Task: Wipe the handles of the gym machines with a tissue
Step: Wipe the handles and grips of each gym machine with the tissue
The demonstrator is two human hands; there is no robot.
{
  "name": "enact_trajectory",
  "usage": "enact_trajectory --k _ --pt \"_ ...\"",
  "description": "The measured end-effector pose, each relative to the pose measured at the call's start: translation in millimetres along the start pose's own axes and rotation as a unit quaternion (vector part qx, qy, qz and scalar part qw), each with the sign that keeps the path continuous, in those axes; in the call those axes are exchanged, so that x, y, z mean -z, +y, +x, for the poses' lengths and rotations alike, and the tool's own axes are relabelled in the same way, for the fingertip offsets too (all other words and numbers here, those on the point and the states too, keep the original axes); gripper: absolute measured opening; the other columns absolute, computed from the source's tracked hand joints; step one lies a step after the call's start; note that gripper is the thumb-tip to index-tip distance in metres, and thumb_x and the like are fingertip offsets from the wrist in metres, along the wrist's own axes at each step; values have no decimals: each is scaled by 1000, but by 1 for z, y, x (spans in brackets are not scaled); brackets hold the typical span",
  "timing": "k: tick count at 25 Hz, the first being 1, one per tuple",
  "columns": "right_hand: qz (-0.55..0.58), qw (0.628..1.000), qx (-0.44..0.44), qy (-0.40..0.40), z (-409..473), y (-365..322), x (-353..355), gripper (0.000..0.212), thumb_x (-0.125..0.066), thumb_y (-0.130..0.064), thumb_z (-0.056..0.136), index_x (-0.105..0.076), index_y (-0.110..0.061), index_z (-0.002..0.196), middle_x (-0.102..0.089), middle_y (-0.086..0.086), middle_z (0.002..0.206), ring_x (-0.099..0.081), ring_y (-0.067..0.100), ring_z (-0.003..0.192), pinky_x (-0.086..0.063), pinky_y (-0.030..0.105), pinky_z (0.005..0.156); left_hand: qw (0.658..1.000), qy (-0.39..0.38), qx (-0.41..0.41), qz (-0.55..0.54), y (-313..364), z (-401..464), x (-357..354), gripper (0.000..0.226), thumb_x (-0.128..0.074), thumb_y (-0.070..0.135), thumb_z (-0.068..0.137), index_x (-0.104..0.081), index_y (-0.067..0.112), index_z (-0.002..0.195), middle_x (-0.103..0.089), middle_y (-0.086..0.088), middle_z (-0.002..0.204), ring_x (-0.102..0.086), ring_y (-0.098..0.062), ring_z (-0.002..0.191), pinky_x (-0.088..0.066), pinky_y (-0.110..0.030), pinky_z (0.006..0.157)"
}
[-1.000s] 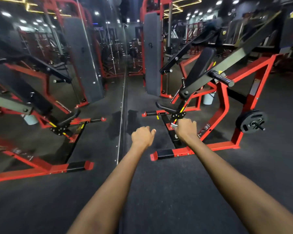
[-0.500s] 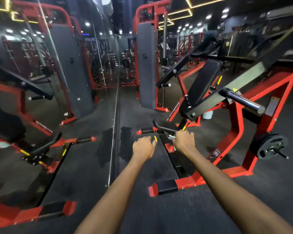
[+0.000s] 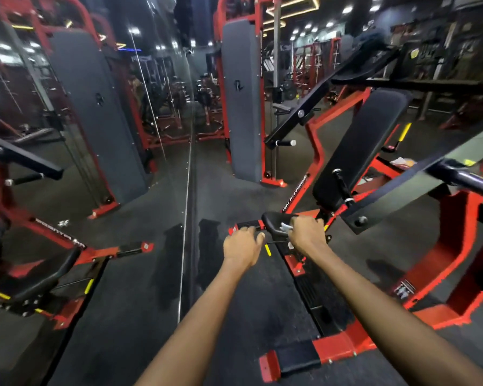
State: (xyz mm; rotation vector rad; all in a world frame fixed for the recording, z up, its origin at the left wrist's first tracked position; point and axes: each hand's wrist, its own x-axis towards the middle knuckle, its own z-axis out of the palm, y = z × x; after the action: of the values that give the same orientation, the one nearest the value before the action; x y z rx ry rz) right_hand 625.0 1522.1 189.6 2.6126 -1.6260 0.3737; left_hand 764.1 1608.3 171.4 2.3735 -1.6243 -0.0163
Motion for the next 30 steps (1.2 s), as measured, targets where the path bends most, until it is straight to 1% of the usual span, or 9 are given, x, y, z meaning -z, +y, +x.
enact_trajectory --k 3,7,15,19,20,22,24,26,30 --pt "1 1000 2 -1 84 0 -30 31 -47 -34 93 -64 -9 102 -63 11 112 -55 29 110 -38 35 86 1000 -7 10 2 -21 83 -20 41 -35 41 101 -59 16 122 -62 -10 124 -55 -31 115 -42 -39 92" --pt "13 1000 9 11 223 0 -63 30 -48 -37 94 -64 -13 101 -64 7 111 -55 27 110 -37 35 87 1000 1 9 17 -42 217 -29 38 -36 41 101 -58 15 115 -62 -9 120 -56 -31 112 -41 -39 90" --pt "31 999 -2 -7 459 -34 -134 33 -48 -41 94 -64 -13 101 -63 7 111 -55 27 111 -37 35 88 1000 -9 -7 12 -104 450 -68 38 -34 41 102 -58 15 117 -62 -6 121 -56 -28 111 -41 -38 89" --pt "32 998 -54 -23 562 -51 -177 33 -50 -40 93 -65 -12 99 -65 9 109 -57 28 109 -39 35 87 998 -42 -53 19 -144 570 -97 39 -34 40 103 -56 15 122 -60 -6 124 -55 -27 116 -39 -36 94" --pt "32 997 -65 -26 577 -51 -181 33 -50 -41 93 -65 -12 99 -66 9 108 -57 29 109 -39 35 87 997 -42 -63 23 -150 590 -98 40 -34 39 103 -55 14 126 -59 -6 127 -53 -26 119 -37 -35 98" --pt "33 995 -94 -11 637 -53 -194 36 -48 -43 93 -65 -12 98 -66 9 106 -58 28 108 -39 35 86 993 -23 -111 21 -162 666 -99 42 -35 38 103 -51 13 133 -53 -6 137 -45 -23 128 -31 -33 106" --pt "34 992 -122 -3 690 -49 -200 36 -48 -44 93 -66 -13 97 -66 8 106 -57 27 109 -39 34 86 989 -16 -147 7 -166 737 -100 44 -36 36 103 -48 12 138 -47 -5 145 -37 -21 136 -26 -33 111" --pt "29 988 -151 -1 736 -44 -210 34 -48 -42 93 -67 -13 96 -66 8 107 -58 27 109 -39 34 87 985 -30 -172 -10 -166 792 -109 46 -35 36 104 -44 11 141 -42 -5 150 -31 -21 141 -22 -33 114" --pt "22 979 -201 -1 814 -25 -237 33 -49 -40 93 -67 -11 94 -66 10 107 -58 30 107 -40 35 87 978 -44 -203 -16 -164 888 -138 48 -32 37 104 -40 12 145 -37 -5 153 -27 -21 144 -20 -33 116"
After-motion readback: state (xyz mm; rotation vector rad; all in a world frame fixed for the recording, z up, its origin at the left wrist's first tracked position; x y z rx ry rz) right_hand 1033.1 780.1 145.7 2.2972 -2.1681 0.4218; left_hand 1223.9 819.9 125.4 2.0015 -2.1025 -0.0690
